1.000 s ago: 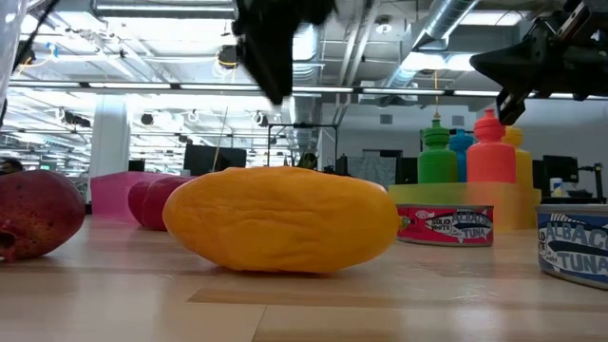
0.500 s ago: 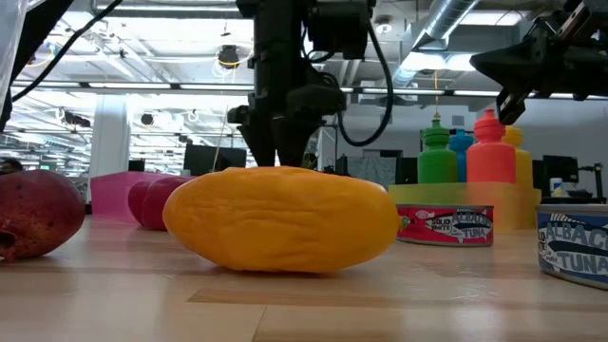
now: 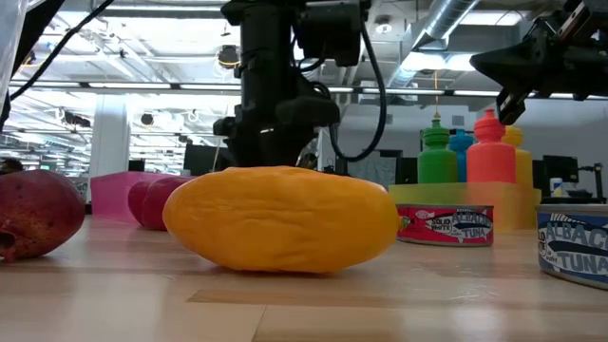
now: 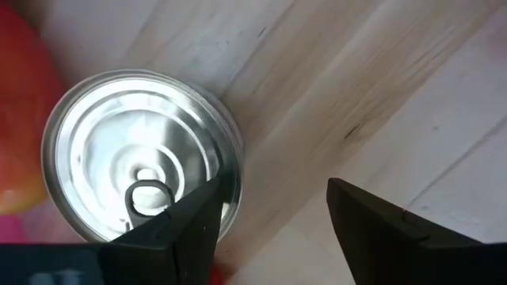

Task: Pick & Place Food Item
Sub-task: Put the blue pink tuna can into the pink bin

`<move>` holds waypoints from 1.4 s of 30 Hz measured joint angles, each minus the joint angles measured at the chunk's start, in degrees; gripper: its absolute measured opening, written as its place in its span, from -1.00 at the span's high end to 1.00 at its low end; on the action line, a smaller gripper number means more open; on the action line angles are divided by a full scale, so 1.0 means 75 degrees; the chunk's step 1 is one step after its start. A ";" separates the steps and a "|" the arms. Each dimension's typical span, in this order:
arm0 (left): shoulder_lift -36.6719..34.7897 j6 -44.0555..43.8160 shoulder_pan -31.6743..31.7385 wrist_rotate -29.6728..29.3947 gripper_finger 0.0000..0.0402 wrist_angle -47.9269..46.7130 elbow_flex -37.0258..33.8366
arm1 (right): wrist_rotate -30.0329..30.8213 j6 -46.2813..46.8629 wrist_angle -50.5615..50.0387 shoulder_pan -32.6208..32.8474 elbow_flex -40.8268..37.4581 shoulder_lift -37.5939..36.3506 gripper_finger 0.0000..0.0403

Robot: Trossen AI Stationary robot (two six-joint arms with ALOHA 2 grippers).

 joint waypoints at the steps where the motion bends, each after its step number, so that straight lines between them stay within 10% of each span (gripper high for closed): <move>1: -0.0001 -0.0019 0.0000 -0.0022 -0.10 -0.0005 -0.0043 | 0.0000 0.0000 0.0000 0.0000 0.0000 0.0000 1.00; 7: 0.0017 0.0181 0.0009 0.0066 0.04 -0.0041 -0.0092 | 0.0000 0.0000 0.0000 0.0000 0.0000 0.0000 1.00; 15: 0.0034 0.0722 0.0058 0.0362 0.92 -0.0185 -0.0107 | 0.0000 0.0000 -0.0001 0.0000 0.0000 0.0000 1.00; 42: -0.1505 0.0734 -0.0038 0.0067 1.00 -0.0111 -0.0151 | 0.0000 0.0000 0.0000 0.0003 0.0000 -0.0002 1.00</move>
